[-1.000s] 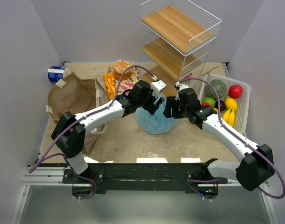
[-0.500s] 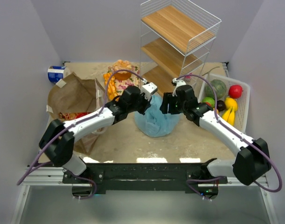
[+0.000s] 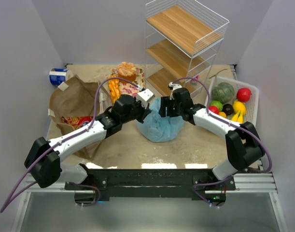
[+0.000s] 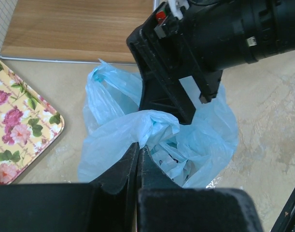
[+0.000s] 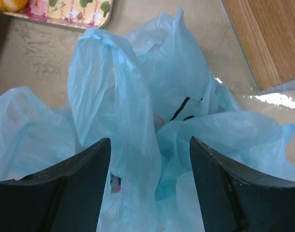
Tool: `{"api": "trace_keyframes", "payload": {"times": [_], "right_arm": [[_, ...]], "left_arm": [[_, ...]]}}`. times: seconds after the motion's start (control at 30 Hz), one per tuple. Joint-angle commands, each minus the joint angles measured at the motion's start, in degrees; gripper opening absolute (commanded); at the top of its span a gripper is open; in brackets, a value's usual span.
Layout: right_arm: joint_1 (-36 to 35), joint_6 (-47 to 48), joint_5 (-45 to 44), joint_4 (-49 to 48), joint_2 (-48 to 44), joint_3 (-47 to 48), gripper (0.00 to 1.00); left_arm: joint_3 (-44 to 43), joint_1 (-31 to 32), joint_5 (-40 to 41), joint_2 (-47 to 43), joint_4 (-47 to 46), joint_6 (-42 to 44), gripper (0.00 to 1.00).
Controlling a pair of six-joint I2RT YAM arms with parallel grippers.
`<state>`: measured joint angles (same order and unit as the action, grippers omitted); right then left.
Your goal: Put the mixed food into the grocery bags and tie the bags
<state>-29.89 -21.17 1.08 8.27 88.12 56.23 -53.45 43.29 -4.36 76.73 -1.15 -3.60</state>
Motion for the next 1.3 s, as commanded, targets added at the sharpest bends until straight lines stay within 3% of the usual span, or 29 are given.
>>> {"api": "trace_keyframes", "payload": {"times": [0.0, 0.13, 0.2, 0.23, 0.27, 0.33, 0.47, 0.63, 0.87, 0.93, 1.03, 1.07, 1.2, 1.27], "right_arm": [[-0.08, 1.04, 0.4, -10.1, 2.75, 0.82, 0.7], [-0.08, 0.7, 2.87, -12.75, 6.01, 1.69, 0.63], [-0.17, 0.34, 2.44, -13.37, 3.74, 1.26, 0.47], [-0.17, 0.08, 0.26, -12.33, 2.42, 0.99, 0.39], [-0.17, 0.07, -0.98, -11.45, 0.5, 0.82, 0.2], [-0.17, -0.01, -5.71, -9.51, -5.91, -0.41, 0.11], [-0.17, -0.71, -13.01, -4.77, -19.97, -5.76, 0.05], [-0.17, -1.77, -19.97, 1.29, -35.7, -12.89, 0.03], [-0.17, -9.32, -26.66, 14.75, -40.65, -15.0, 0.02], [-0.08, -10.55, -26.05, 15.28, -41.01, -15.44, 0.05], [-0.08, -8.64, -22.99, 15.54, -41.27, -14.75, 0.2], [-0.17, -7.5, -22.01, 15.81, -41.18, -13.35, 0.41], [-0.08, 0.58, -14.63, 19.14, -41.62, -7.64, 0.84], [-0.08, 2.79, -10.41, 20.55, -42.41, -4.74, 0.89]], "left_arm": [[1.33, 0.13, -1.26, -1.05, -3.24, -0.27, 0.0], [1.51, 0.22, -1.36, -1.23, -3.42, -0.01, 0.0], [1.6, 0.13, 0.83, -1.06, -2.46, -0.18, 0.0], [1.42, 0.22, 6.5, -0.79, -1.67, -0.71, 0.0], [0.98, -0.22, 9.86, -0.36, -0.45, -1.15, 0.0], [-0.77, -2.23, 14.62, 1.93, 3.41, -2.37, 0.0], [-1.66, -9.78, 13.5, 3.08, 4.05, -5.37, 0.0], [-1.3, -10.86, 17.7, 2.11, 4.4, -4.06, 0.0], [-0.96, -12.0, 22.56, 0.53, 5.02, -2.12, 0.0], [0.53, -11.82, 15.92, -1.22, 2.13, -0.98, 0.0], [4.49, -8.67, 5.37, -4.04, -4.29, 2.7, 0.0], [5.19, -5.27, 4.63, -4.57, -4.91, 3.33, 0.0], [8.44, -1.45, -4.05, -9.31, -4.92, 7.11, 0.0], [9.94, -1.54, -5.83, -13.24, -5.79, 7.55, 0.0]]}}
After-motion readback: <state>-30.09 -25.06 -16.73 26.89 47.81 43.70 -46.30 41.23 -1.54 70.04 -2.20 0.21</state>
